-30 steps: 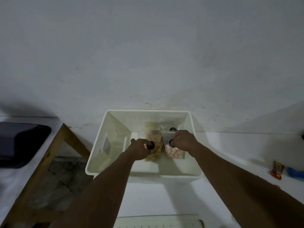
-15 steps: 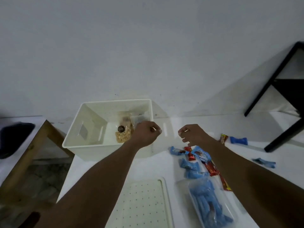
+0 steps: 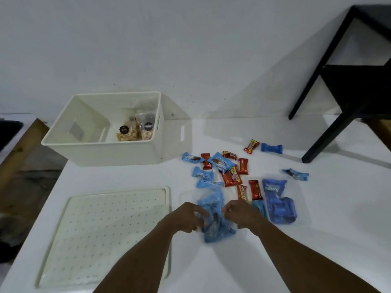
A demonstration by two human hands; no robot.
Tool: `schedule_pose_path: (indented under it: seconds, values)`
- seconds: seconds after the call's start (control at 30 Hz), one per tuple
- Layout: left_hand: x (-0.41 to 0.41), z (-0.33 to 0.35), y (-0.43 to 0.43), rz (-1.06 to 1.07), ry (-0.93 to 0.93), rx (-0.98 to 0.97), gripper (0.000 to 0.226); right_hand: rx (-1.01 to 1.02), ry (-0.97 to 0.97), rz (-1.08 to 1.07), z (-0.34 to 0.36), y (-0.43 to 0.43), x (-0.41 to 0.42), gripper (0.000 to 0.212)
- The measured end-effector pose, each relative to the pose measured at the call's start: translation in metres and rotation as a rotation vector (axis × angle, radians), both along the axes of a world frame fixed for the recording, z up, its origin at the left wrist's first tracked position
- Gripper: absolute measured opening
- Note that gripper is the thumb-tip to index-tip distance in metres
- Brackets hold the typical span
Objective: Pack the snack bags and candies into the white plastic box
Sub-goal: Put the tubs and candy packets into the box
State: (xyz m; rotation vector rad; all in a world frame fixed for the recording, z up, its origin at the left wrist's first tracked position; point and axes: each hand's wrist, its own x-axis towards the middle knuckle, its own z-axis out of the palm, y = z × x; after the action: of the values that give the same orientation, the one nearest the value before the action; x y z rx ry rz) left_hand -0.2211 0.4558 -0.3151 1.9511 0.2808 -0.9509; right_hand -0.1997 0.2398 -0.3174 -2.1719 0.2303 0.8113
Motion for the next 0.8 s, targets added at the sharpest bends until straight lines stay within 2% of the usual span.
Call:
schedule_pose_path:
  seconds: [0.13,0.37,0.5,0.7,0.8]
  values:
    - [0.000,0.005,-0.025,0.018,-0.217,0.066,0.032,0.017,-0.123,0.058,0.009,-0.015,0.001,0.013]
    - [0.050,0.045,-0.101,-0.040,-0.479,0.038,0.036,0.034,-0.250,-0.008,0.063,-0.100,0.037,0.019]
    - [0.061,0.044,-0.155,-0.075,-0.497,-0.058,0.034,-0.017,-0.244,-0.087,0.078,-0.153,0.040,0.017]
    - [0.054,0.011,-0.201,-0.201,-0.513,0.030,0.050,-0.048,-0.168,-0.194,0.049,-0.200,0.018,0.019]
    - [0.044,0.000,-0.204,-0.178,-0.504,0.007,0.054,-0.007,-0.192,-0.256,0.031,-0.201,0.008,0.018]
